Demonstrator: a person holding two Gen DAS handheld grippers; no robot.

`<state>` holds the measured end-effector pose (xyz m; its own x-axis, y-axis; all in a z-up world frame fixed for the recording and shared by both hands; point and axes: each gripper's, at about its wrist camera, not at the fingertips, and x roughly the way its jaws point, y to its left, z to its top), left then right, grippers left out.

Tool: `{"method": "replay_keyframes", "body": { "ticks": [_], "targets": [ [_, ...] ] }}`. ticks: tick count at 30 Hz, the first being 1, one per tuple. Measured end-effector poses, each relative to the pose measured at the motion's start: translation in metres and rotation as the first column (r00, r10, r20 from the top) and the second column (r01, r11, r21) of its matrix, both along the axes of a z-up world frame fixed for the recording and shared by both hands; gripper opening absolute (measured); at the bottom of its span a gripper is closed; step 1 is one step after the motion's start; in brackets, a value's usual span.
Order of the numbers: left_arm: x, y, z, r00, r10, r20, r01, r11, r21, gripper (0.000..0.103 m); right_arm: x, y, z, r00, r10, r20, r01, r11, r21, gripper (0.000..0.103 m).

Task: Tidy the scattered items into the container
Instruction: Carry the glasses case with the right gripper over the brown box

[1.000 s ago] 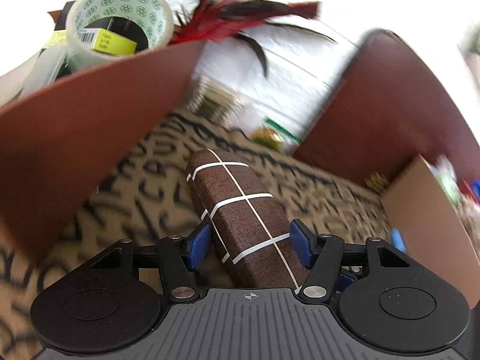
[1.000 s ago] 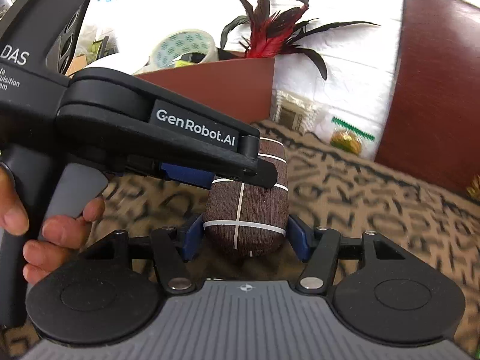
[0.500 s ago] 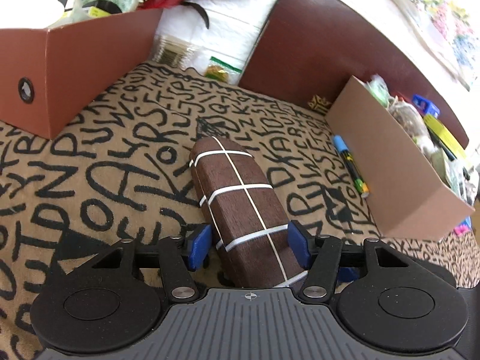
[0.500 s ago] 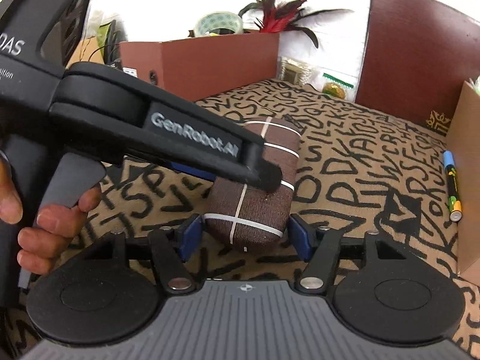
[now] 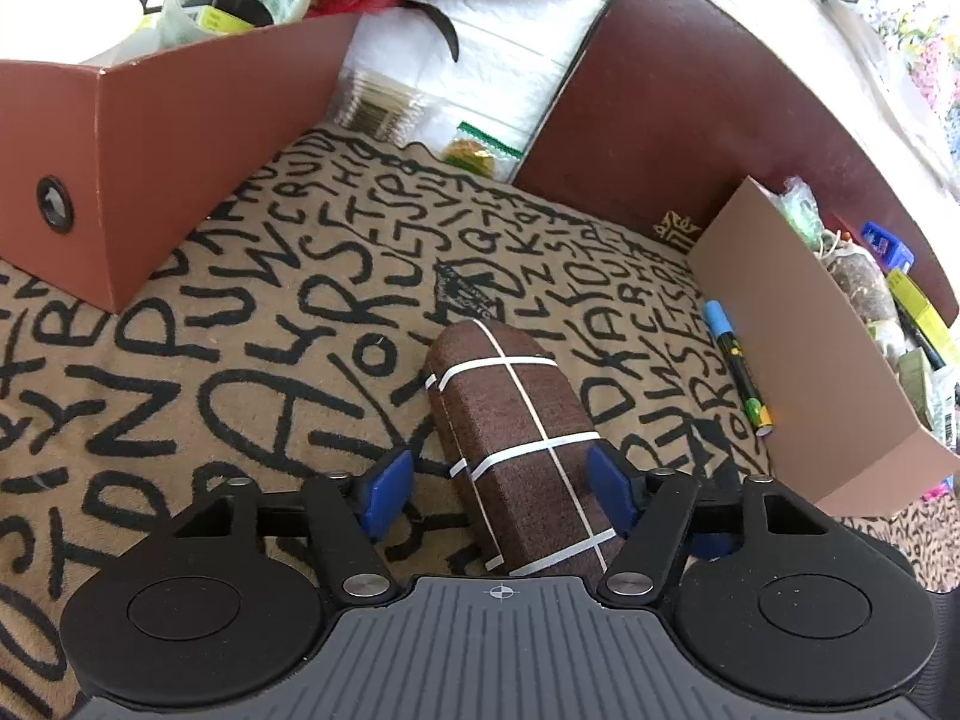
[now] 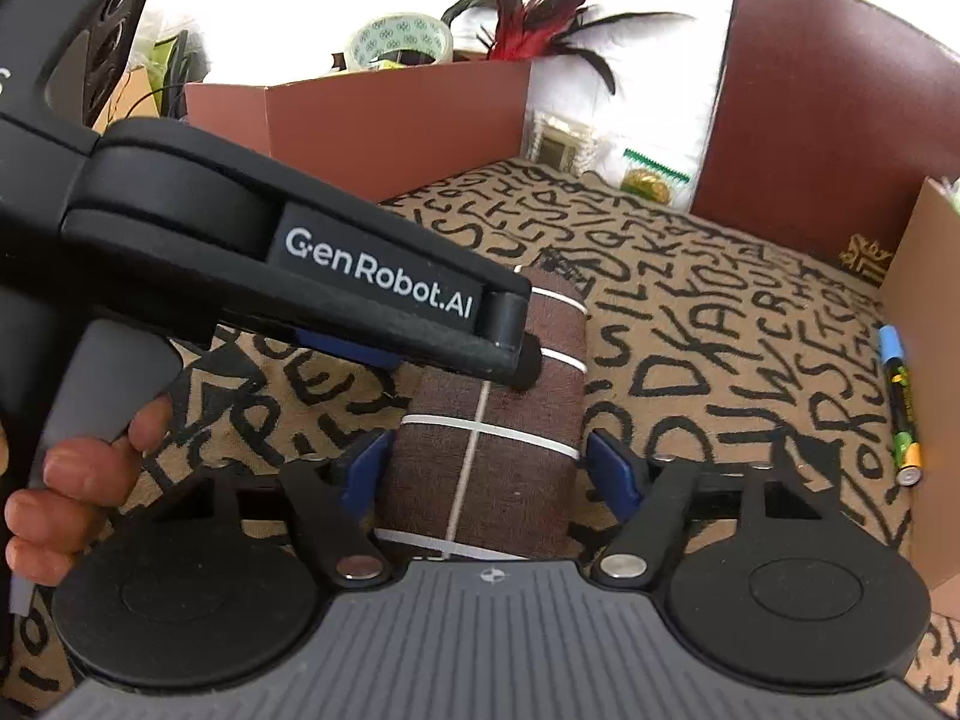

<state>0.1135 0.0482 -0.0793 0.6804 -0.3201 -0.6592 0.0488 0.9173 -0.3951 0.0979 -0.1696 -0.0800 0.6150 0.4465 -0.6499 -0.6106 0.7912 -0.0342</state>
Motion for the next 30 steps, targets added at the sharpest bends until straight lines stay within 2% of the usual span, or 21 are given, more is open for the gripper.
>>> {"method": "replay_keyframes", "body": {
  "ticks": [4, 8, 11, 13, 19, 25, 30],
  "targets": [
    [0.002, -0.003, -0.002, 1.000, 0.002, 0.010, -0.002, 1.000, 0.011, 0.080, 0.005, 0.002, -0.001, 1.000, -0.006, -0.015, 0.005, 1.000, -0.008, 0.072],
    [0.005, -0.005, -0.004, 0.999, -0.041, -0.009, 0.041, 0.999, -0.012, 0.067, 0.014, 0.003, -0.004, 0.999, -0.014, -0.051, 0.013, 1.000, -0.011, 0.072],
    [0.006, -0.007, -0.005, 0.999, -0.046, -0.010, 0.046, 0.999, -0.008, 0.070, 0.017, 0.002, -0.006, 0.997, -0.029, -0.071, 0.030, 1.000, 0.009, 0.071],
    [0.005, -0.009, -0.005, 0.998, -0.053, -0.014, 0.053, 0.999, -0.011, 0.067, 0.015, 0.001, -0.005, 0.996, -0.030, -0.080, 0.031, 0.999, 0.013, 0.070],
    [-0.014, -0.007, 0.003, 0.999, -0.050, -0.009, 0.050, 0.999, -0.001, 0.066, 0.000, 0.000, 0.002, 0.995, -0.028, -0.100, 0.031, 0.999, 0.032, 0.070],
    [-0.041, 0.011, 0.036, 0.996, 0.015, 0.087, -0.014, 1.000, -0.010, 0.066, -0.019, 0.016, 0.031, 1.000, 0.026, -0.012, -0.026, 0.999, 0.039, 0.070],
    [-0.053, 0.035, 0.070, 0.975, 0.096, 0.198, -0.098, 0.995, 0.000, 0.066, -0.026, 0.045, 0.064, 0.991, 0.100, 0.090, -0.104, 0.994, 0.041, 0.070]
  ]
}}
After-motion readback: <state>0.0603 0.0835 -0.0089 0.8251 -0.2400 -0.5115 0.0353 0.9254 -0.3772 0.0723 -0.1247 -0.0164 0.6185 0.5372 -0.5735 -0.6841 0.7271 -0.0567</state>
